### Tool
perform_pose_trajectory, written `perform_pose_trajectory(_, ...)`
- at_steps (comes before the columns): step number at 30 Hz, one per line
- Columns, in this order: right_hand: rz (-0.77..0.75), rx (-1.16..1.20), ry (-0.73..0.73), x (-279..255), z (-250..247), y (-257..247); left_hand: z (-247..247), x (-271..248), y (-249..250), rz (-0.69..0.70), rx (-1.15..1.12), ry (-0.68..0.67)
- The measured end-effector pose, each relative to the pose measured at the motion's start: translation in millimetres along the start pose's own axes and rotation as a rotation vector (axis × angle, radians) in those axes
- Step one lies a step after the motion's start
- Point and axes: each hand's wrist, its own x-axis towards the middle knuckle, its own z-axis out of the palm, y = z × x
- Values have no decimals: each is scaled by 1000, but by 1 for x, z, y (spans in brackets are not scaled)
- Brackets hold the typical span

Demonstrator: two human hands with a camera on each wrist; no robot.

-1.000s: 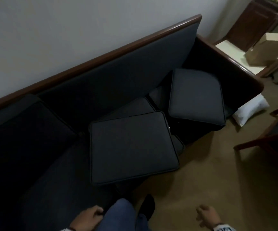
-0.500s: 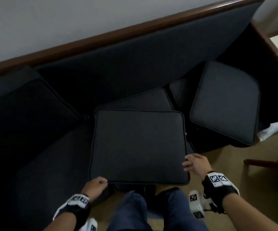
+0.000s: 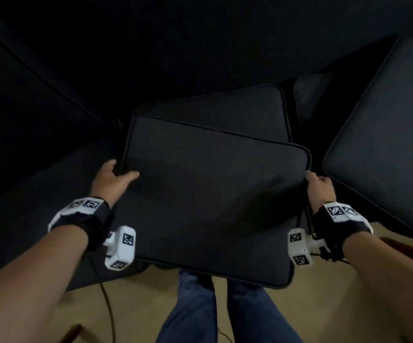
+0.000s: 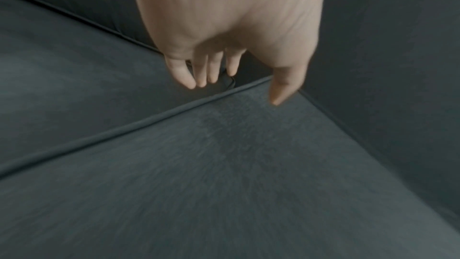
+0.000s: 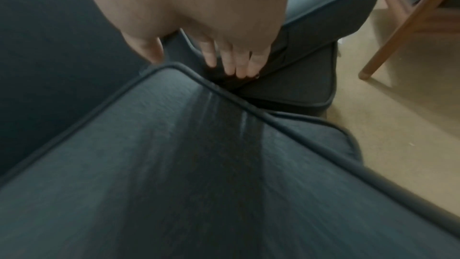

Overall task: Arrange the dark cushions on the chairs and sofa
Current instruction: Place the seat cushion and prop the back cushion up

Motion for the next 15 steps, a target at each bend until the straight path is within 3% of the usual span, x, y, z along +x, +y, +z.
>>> perform_pose_trajectory(7,100,229,-100,55,31,20,27,62,-3,-63,-64,-53)
perform_pose_trajectory(11,168,373,-167,89,35,51,38,50,4,-51,-284,-23)
perform_pose_trajectory(15,218,492,-222,87,24,54,25,28,10,-164,-544,-60)
